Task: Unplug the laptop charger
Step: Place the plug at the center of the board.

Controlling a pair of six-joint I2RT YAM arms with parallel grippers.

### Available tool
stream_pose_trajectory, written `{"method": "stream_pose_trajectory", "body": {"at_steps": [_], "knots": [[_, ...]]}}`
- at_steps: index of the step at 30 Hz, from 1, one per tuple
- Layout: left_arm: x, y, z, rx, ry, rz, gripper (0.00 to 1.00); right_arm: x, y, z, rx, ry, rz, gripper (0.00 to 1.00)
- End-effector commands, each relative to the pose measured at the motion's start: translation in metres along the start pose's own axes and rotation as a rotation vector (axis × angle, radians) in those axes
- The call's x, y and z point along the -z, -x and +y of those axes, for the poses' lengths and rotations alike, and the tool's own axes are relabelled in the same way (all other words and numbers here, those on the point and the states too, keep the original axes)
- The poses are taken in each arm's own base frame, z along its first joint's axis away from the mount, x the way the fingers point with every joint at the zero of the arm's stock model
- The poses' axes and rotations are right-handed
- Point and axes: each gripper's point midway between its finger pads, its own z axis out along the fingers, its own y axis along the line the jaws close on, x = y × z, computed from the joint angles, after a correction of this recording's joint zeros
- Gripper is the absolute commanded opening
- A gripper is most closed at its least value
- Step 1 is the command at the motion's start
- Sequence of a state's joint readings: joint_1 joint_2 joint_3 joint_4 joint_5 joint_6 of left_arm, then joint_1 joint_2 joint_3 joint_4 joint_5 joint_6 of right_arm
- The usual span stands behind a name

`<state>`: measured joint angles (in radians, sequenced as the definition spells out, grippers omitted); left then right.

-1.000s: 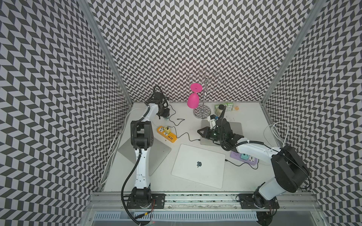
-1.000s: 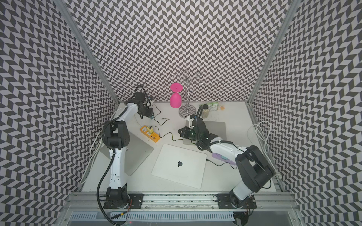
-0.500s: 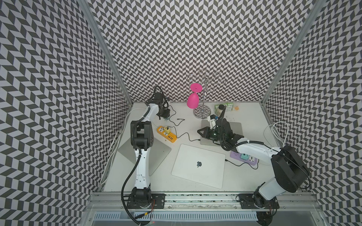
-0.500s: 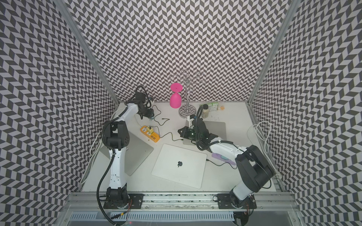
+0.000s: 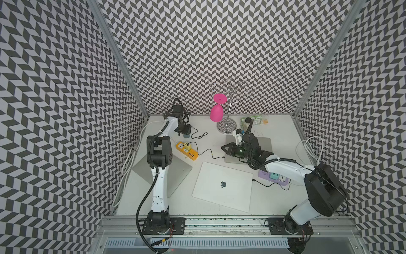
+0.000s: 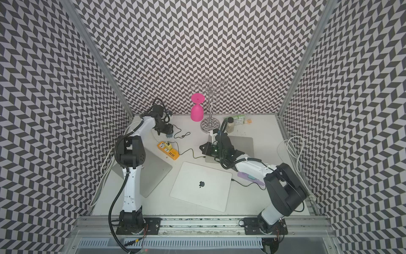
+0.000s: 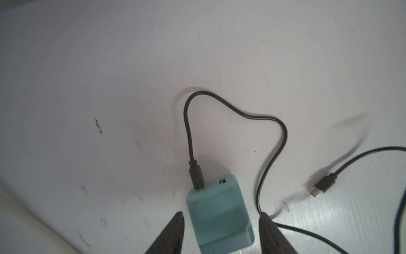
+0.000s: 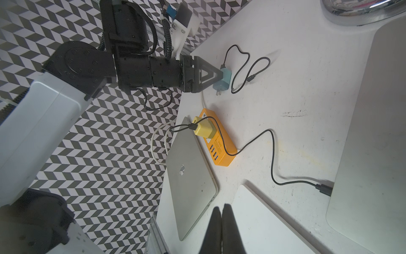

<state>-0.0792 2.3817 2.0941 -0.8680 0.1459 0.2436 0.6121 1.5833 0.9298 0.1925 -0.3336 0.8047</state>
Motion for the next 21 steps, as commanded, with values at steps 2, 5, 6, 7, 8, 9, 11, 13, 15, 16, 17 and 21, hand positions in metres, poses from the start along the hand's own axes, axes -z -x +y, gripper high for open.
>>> {"method": "stream_pose_trajectory", "body": {"at_steps": [2,5,6,7,8,9,11,13,15,16,17,21], "knots": [[0.041,0.017,-0.003,-0.003,0.029,-0.089,0.58,0.013,0.011,0.01,0.064,0.012,-0.056,0.0],[0.07,0.03,0.003,0.019,0.064,-0.181,0.59,0.018,0.017,0.008,0.119,-0.019,-0.091,0.0],[0.08,0.033,0.005,0.029,0.071,-0.212,0.59,0.021,0.019,0.008,0.143,-0.03,-0.102,0.0],[0.088,0.035,0.007,0.038,0.076,-0.234,0.59,0.023,0.021,0.009,0.163,-0.041,-0.112,0.0],[0.097,0.037,0.009,0.048,0.082,-0.252,0.59,0.025,0.023,0.008,0.18,-0.056,-0.117,0.0],[0.106,0.038,0.01,0.055,0.087,-0.267,0.59,0.027,0.025,0.008,0.197,-0.07,-0.122,0.0],[0.121,0.039,0.011,0.06,0.098,-0.288,0.59,0.032,0.027,0.008,0.219,-0.091,-0.129,0.0],[0.137,0.037,0.01,0.059,0.115,-0.311,0.59,0.036,0.03,0.007,0.233,-0.112,-0.136,0.0],[0.156,0.034,0.006,0.049,0.127,-0.35,0.6,0.04,0.031,0.002,0.233,-0.146,-0.144,0.0],[0.163,0.03,0.004,0.04,0.131,-0.362,0.59,0.042,0.031,0.0,0.232,-0.159,-0.147,0.0],[0.175,0.025,0.002,0.034,0.148,-0.38,0.6,0.043,0.03,-0.003,0.22,-0.17,-0.148,0.0],[0.205,0.005,-0.014,-0.041,0.156,-0.442,0.6,0.046,0.026,-0.011,0.151,-0.174,-0.157,0.02]]}}
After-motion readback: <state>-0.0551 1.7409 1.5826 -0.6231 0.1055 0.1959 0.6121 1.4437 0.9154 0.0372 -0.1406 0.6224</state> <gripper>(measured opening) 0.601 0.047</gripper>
